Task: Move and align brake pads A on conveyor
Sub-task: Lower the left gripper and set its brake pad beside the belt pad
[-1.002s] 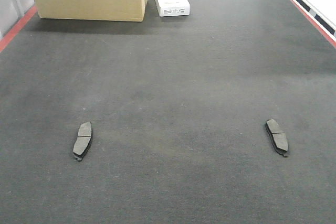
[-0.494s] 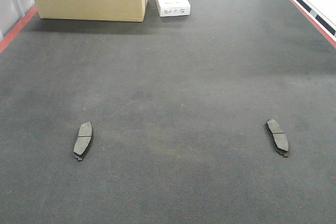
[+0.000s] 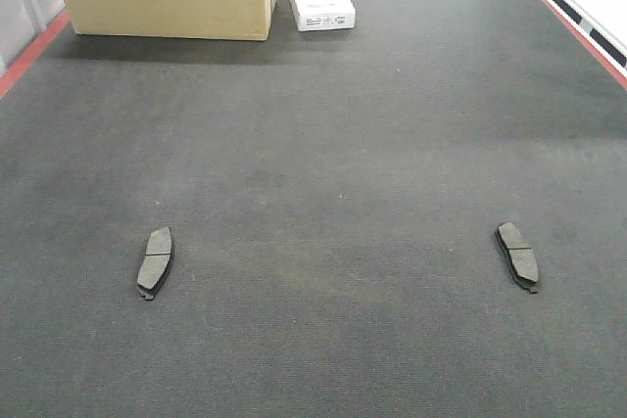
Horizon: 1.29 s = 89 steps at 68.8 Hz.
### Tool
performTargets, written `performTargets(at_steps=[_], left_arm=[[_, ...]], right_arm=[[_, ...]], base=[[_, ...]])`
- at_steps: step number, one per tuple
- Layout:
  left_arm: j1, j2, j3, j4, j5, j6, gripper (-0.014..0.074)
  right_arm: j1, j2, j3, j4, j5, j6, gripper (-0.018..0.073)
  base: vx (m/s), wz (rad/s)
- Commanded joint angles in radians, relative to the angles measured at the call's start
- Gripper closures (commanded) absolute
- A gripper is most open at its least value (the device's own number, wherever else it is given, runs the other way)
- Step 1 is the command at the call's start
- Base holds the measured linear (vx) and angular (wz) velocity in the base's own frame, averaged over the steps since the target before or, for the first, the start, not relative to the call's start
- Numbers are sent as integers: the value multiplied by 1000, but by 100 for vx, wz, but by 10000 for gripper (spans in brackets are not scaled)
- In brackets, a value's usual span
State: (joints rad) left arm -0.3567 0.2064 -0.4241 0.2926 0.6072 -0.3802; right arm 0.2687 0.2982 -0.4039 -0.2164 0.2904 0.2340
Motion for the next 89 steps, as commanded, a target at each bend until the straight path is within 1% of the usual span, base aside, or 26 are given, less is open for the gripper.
performTargets(at_steps=[1, 7, 14, 25, 32, 38, 51, 61, 67, 72, 82, 89], left_arm=[[-1, 6, -28, 11, -96, -6, 602], [-1, 21, -35, 11, -96, -6, 602], [-1, 110, -78, 3, -59, -6, 601], [-1, 362, -207, -42, -20, -6, 596], [-1, 542, -302, -107, -20, 2, 593], [-1, 692, -373, -149, -24, 32, 592], [-4, 993, -537, -184, -29, 52, 589], [-53, 1193, -673, -191, -31, 56, 582], [-88, 1318, -757, -191, -25, 31, 580], [-108, 1416, -830, -191, 1, -4, 576], [-137, 1593, -978, -191, 82, -36, 571], [-158, 1693, -1058, -194, 126, -75, 567]], right_arm=[[-5, 8, -31, -15, -97, -5, 564], [-5, 8, -31, -15, -97, -5, 564], [-5, 8, -31, -15, -97, -5, 564], [-5, 8, -31, -15, -97, -5, 564], [-5, 8, -31, -15, -97, -5, 564], [-5, 8, -31, -15, -97, -5, 564], [-5, 8, -31, -15, -97, -5, 564], [-5, 8, -31, -15, -97, -5, 564], [-5, 8, -31, -15, -97, -5, 564], [-5, 8, -31, -15, -97, -5, 564], [-5, 8, -31, -15, -97, -5, 564], [-5, 8, -31, -15, -97, -5, 564]], base=[[0, 0], [0, 0], [0, 0], [0, 0], [0, 0], [0, 0], [0, 0], [0, 0], [0, 0], [0, 0], [0, 0], [0, 0]])
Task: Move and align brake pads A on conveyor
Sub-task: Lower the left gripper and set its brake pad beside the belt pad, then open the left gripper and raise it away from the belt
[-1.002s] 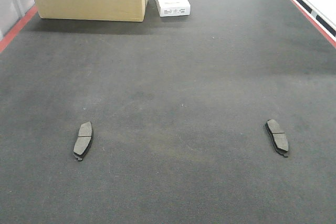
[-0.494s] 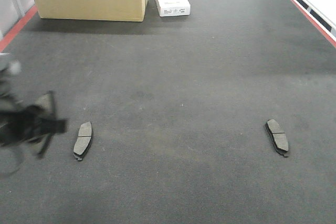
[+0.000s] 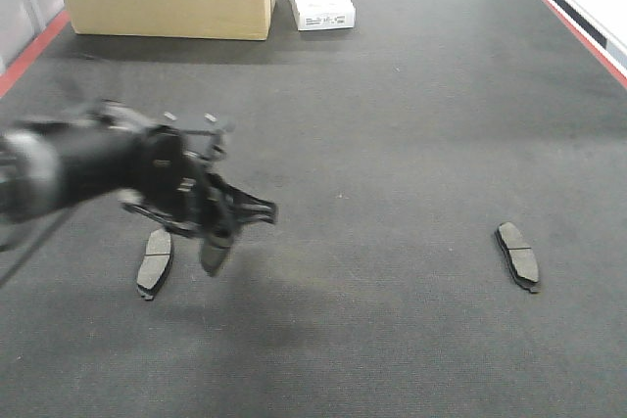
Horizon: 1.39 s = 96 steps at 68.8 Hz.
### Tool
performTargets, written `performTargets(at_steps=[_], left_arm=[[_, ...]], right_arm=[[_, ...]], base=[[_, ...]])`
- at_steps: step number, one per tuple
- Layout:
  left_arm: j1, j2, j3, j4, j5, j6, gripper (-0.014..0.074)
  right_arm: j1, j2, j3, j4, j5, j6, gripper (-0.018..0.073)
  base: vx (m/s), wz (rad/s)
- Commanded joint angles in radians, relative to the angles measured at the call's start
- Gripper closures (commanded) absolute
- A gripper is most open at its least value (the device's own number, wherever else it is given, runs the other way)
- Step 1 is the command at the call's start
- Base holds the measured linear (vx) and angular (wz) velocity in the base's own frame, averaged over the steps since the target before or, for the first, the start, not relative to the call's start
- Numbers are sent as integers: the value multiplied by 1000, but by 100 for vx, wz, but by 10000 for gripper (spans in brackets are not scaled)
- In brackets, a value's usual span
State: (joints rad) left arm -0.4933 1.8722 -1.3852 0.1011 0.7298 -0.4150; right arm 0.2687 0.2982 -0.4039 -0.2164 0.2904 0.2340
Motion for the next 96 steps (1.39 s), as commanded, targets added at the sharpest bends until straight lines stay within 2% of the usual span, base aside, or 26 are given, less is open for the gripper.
performTargets(at_steps=[1, 18, 34, 46, 58, 81, 96], left_arm=[[-26, 38, -106, -2, 8, -45, 566], [-47, 140, -201, -26, -7, -151, 517], [-47, 175, -207, -112, -3, -155, 385], [-47, 195, -207, -127, 18, -153, 269], [-47, 181, -207, -74, 24, -145, 195], [-47, 31, -207, 53, 61, -138, 195], [-69, -136, -207, 57, 88, 3, 195]], right_arm=[[-5, 8, -31, -15, -97, -5, 564], [-5, 8, -31, -15, -97, -5, 564], [-5, 8, -31, -15, -97, -5, 564], [-5, 8, -31, -15, -97, -5, 564], [-5, 8, -31, -15, -97, -5, 564], [-5, 8, -31, -15, -97, -5, 564], [-5, 8, -31, -15, -97, -5, 564]], base=[[0, 0], [0, 0], [0, 0], [0, 0], [0, 0], [0, 0], [0, 0]])
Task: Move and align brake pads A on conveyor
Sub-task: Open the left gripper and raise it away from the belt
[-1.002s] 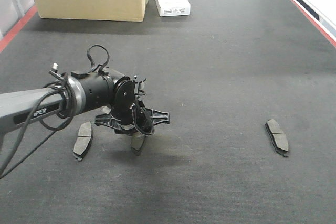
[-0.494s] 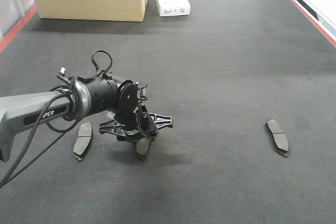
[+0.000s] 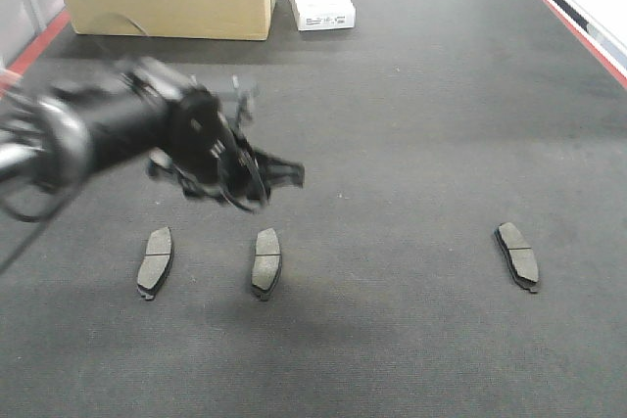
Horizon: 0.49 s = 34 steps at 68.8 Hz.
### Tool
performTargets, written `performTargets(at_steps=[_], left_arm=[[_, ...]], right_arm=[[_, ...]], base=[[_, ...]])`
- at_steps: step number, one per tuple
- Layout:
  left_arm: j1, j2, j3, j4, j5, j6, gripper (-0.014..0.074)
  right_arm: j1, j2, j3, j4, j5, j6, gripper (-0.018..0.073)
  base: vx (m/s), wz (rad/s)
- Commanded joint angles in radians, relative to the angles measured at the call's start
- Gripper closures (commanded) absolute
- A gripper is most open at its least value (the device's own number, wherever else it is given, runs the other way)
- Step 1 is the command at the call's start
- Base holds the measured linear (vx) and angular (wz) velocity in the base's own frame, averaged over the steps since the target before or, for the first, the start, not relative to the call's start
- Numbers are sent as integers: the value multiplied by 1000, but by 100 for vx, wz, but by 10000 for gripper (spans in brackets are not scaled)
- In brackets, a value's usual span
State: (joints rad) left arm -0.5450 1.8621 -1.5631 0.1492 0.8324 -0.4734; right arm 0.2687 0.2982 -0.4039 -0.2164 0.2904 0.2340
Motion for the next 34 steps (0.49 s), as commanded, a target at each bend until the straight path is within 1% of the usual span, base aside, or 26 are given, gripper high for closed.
performTargets(at_steps=[1, 6, 14, 34], left_arm=[[-21, -145, -29, 9, -10, 75, 195], [-34, -210, -17, 17, 3, 98, 195], [-34, -335, 50, 14, -21, 100, 195], [-34, -719, 363, 100, -208, 97, 195]], right_arm=[[-5, 8, -31, -15, -97, -5, 564], [-5, 8, -31, -15, -97, -5, 564], [-5, 8, -31, -15, -97, -5, 564], [-5, 8, -31, -15, -97, -5, 564]], base=[[0, 0], [0, 0], [0, 0], [0, 0]])
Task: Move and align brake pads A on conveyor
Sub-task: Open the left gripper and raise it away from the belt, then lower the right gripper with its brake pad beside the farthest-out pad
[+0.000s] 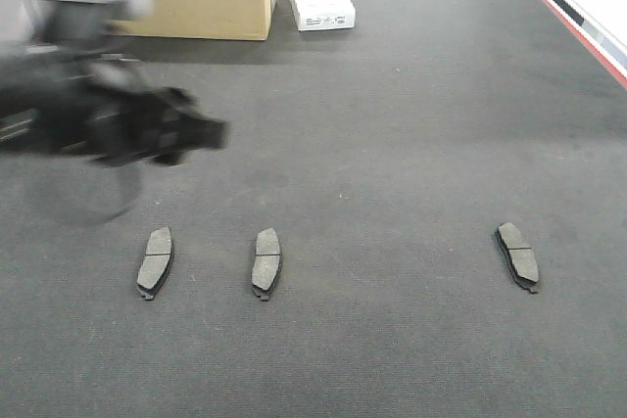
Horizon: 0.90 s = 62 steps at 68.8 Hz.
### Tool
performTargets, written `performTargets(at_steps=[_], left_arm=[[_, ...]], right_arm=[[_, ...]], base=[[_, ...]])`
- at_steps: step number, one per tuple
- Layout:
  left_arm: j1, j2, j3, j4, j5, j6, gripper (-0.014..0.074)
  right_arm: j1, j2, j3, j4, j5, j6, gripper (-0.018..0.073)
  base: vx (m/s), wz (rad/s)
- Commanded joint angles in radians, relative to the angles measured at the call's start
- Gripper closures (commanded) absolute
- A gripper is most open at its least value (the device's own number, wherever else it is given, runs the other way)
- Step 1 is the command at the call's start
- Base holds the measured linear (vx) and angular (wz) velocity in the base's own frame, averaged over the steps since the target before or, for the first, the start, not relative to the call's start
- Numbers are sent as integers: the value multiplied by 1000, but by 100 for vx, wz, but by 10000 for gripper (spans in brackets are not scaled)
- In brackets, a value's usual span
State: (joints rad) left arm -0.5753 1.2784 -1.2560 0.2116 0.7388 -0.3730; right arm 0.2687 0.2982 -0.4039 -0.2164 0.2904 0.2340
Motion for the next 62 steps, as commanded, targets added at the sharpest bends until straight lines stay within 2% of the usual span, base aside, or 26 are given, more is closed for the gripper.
performTargets(at_steps=[1, 16, 25, 38, 54, 62], left_arm=[[-3, -145, 71, 39, -122, -3, 195], [-3, -414, 292, 112, -195, -2, 195], [-3, -557, 432, 108, -198, 0, 195], [-3, -799, 638, 100, -273, 0, 218], [-3, -1087, 776, 100, -284, 0, 281], [-3, -1160, 801, 100, -279, -1, 316]], right_arm=[[-5, 8, -31, -15, -97, -5, 564], [-5, 8, -31, -15, -97, -5, 564], [-5, 8, -31, -15, -97, -5, 564], [-5, 8, -31, -15, -97, -5, 564], [-5, 8, -31, -15, -97, -5, 564], [-5, 8, -31, -15, -97, -5, 564]], base=[[0, 0], [0, 0], [0, 0], [0, 0], [0, 0], [0, 0]])
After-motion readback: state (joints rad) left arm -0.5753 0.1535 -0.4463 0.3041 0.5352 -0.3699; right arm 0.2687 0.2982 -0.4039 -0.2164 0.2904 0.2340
